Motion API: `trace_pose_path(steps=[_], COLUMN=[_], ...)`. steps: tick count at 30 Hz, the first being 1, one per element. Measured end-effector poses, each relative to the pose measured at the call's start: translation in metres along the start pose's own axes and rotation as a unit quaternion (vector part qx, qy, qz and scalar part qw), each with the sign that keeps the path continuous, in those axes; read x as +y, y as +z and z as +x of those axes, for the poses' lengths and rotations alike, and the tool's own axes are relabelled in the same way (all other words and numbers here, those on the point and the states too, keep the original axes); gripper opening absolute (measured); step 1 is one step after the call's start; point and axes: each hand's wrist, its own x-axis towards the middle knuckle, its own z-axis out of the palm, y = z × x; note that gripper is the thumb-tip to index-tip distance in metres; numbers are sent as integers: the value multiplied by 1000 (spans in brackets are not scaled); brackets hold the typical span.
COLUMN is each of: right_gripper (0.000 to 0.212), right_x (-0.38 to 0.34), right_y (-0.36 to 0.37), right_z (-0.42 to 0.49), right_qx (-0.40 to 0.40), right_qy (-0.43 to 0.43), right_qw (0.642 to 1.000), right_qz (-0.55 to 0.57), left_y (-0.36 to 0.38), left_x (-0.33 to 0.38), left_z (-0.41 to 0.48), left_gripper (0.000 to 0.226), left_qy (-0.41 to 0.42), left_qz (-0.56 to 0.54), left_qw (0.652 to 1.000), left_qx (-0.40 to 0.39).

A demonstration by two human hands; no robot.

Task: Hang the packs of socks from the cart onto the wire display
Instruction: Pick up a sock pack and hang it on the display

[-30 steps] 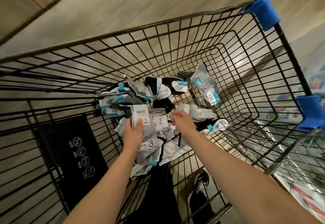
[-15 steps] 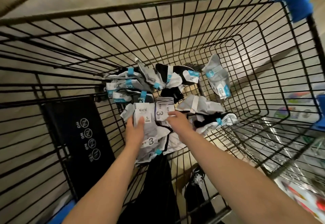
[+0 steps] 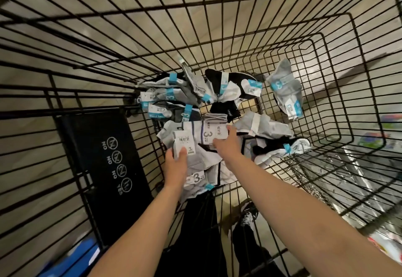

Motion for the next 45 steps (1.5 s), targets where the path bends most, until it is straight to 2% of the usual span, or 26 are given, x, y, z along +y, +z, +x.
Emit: trace_pose_path(steps=[4,7,18,22,24,26,29,33,38,41,43,45], right_gripper=[47,46,43,38,46,55,48,44,44,51,57,52], right_x=[2,3,-18,-22,-29,-40,-58,-75,-92,-94,-91,-84], right_y=[-3,-9,-2,1,-5,-17,-38,-76,-133,-169,-196,-226], right_z=[-12,-23,-30,-34,-43,-55,-76,-108,-155,-184,-206,-227], right_qx=[49,54,-38,17,49,73,96,101,162,181,159,156], right_qy=[-48,-71,-101,-108,-135,-169,-194,-262,-371,-385,-373,-347], right_qw=[998,995,984,988,987,980,973,956,914,905,911,912], right_qz=[3,40,138,113,78,71,82,79,39,19,69,152], left_y=[3,3,8,9,9,8,5,4,14,21,26,31], left_x=[-1,5,15,19,24,34,53,80,116,133,142,152], left_z=[-3,-9,-4,-5,-5,-11,-26,-49,-102,-140,-164,-190], left_gripper=[32,36,35,34,29,22,19,32,41,43,42,47], left_qy=[11,21,48,56,58,53,86,129,201,229,267,288], left_qz=[-11,-28,-6,10,3,-13,-19,-13,24,33,49,61], left_qw=[1000,999,998,997,997,997,993,986,972,964,951,938], left_qx=[-23,-24,-47,-52,-54,-58,-77,-108,-123,-130,-147,-180])
